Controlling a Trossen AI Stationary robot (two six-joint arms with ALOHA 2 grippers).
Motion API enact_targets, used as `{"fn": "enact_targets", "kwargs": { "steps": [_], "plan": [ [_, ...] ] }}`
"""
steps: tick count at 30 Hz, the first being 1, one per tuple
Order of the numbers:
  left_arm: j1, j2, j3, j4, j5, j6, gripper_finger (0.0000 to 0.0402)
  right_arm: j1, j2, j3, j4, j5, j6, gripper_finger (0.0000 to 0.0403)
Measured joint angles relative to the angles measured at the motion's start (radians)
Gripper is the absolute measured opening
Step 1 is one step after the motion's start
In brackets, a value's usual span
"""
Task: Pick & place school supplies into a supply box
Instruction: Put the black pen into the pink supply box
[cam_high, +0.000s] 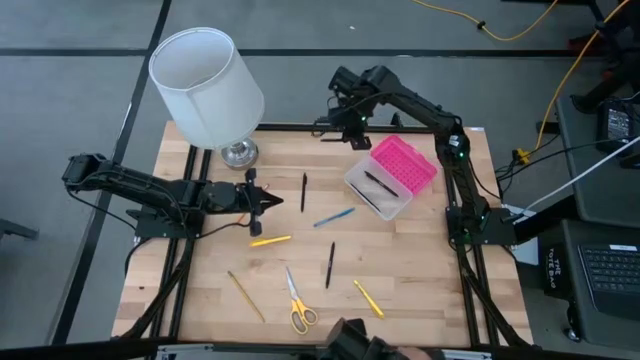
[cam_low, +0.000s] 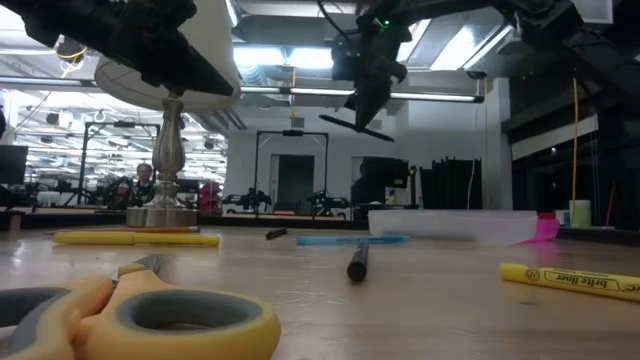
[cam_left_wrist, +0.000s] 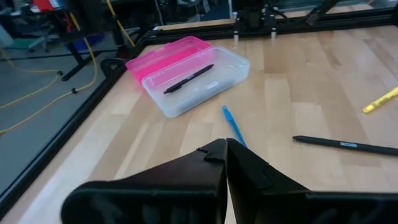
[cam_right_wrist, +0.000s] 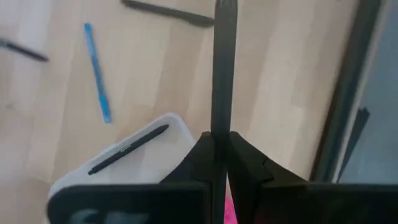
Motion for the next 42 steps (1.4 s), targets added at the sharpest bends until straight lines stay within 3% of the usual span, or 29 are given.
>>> {"fn": "enact_targets", "kwargs": {
  "steps": [10,16,25,29,42],
  "plan": [
    [0.000,0.000,0.000,0.000,-0.027,0.000,0.0004,-0.012,0.000,-0.076,0.128,0.038,0.076,0.0026],
    [0.000,0.000,0.000,0.000,-0.027,0.000,0.0004,-0.001,0.000,-0.211,0.218,0.146,0.104,0.0026],
    [0.000,0.000,0.000,-0.001,-0.027,-0.001,0.0004,0.002,-0.023,-0.309,0.331,0.131,0.131,0.0026],
    [0.000,0.000,0.000,-0.002,-0.027,0.018,0.0004,0.002,-0.139,-0.465,0.435,0.130,0.153,0.0026],
    [0.000,0.000,0.000,0.000,-0.026,0.061,0.0004,0.000,-0.627,-1.139,1.030,0.020,0.258,0.0026]
  ]
}}
